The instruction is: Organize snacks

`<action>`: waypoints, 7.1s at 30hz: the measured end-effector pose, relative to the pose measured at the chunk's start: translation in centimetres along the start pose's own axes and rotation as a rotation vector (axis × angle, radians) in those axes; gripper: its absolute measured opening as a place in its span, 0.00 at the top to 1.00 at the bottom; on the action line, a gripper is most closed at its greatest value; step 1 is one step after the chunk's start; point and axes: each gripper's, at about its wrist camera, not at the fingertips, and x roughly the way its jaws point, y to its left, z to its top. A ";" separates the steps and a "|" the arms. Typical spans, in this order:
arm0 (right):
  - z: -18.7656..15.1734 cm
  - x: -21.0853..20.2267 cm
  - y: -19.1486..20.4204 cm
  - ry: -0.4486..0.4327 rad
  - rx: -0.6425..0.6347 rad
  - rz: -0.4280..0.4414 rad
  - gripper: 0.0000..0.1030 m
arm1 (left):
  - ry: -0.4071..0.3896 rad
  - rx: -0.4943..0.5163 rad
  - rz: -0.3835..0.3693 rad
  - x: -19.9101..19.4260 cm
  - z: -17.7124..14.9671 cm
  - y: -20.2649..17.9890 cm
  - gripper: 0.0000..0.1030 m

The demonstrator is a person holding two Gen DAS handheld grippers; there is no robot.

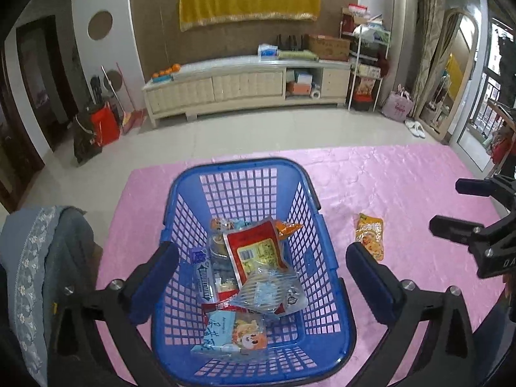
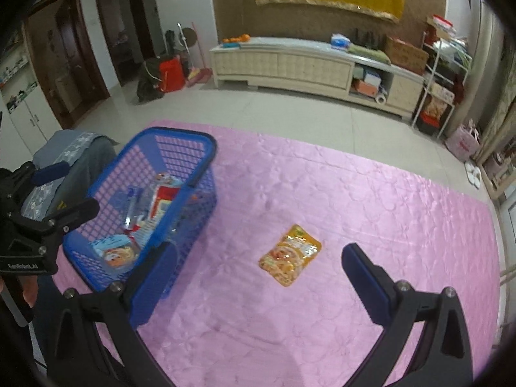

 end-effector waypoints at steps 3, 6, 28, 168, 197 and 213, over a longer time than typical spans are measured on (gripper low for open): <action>0.4 1.4 -1.4 0.055 0.050 0.009 0.00 | 0.049 -0.014 -0.007 1.6 0.6 0.3 0.00; 0.5 3.3 -2.6 0.118 0.111 0.048 0.00 | 0.107 -0.017 -0.012 3.5 1.1 0.7 0.00; -1.9 17.6 -7.5 0.418 0.478 0.044 0.00 | 0.301 -0.051 -0.011 11.0 1.5 3.1 0.00; -9.2 -11.1 11.8 -0.308 -0.162 -0.061 0.15 | -0.272 -0.162 0.003 -13.7 -10.9 0.4 0.00; -16.5 -19.8 11.4 -0.554 0.002 -0.142 0.00 | -0.488 -0.094 0.045 -22.1 -15.0 -4.1 0.00; -16.8 -20.0 11.6 -0.538 0.010 -0.131 0.00 | -0.488 -0.088 0.033 -22.2 -15.4 -4.1 0.00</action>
